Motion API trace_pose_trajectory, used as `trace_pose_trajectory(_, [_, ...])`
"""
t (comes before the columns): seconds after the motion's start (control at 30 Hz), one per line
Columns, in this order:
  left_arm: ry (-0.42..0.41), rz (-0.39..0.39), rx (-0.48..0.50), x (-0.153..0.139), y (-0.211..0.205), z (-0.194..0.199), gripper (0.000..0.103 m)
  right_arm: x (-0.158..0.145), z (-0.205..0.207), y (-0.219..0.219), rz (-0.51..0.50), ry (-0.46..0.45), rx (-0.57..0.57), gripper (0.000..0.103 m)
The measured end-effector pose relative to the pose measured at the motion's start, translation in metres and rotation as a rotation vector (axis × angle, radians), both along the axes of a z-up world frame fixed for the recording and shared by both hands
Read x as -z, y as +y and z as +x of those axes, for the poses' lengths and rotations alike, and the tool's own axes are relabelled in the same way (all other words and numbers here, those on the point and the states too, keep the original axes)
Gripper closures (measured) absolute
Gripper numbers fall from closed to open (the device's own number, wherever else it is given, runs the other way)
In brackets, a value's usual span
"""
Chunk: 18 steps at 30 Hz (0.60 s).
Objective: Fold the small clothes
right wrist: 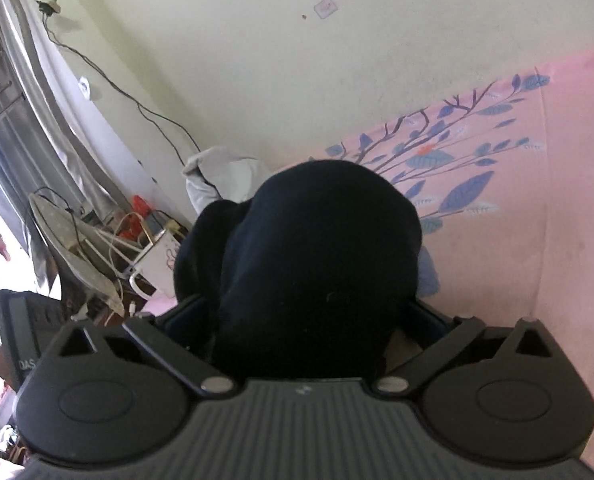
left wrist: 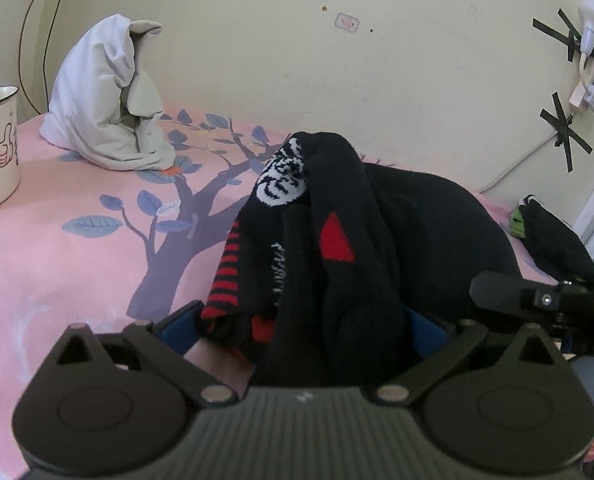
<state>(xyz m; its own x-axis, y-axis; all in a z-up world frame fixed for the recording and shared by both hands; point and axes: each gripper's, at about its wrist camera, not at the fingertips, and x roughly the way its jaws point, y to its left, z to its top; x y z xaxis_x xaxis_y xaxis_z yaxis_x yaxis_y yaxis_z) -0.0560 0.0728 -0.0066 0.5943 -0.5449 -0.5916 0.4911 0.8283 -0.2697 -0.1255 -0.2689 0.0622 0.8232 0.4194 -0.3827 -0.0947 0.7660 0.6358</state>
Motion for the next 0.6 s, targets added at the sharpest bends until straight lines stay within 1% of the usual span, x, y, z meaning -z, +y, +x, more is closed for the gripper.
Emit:
trace_pose_trajectory(0.17, [0.002, 0.008, 0.004, 0.0003, -0.0004, 0.0024, 0.000, -0.0008, 0.0008, 0.0019, -0.008, 0.005, -0.007, 0.006])
trace_pose_trajectory(0.6, [0.004, 0.002, 0.011, 0.0009, 0.0010, 0.0039, 0.000, -0.0010, -0.0010, 0.0024, -0.009, 0.008, 0.002, 0.006])
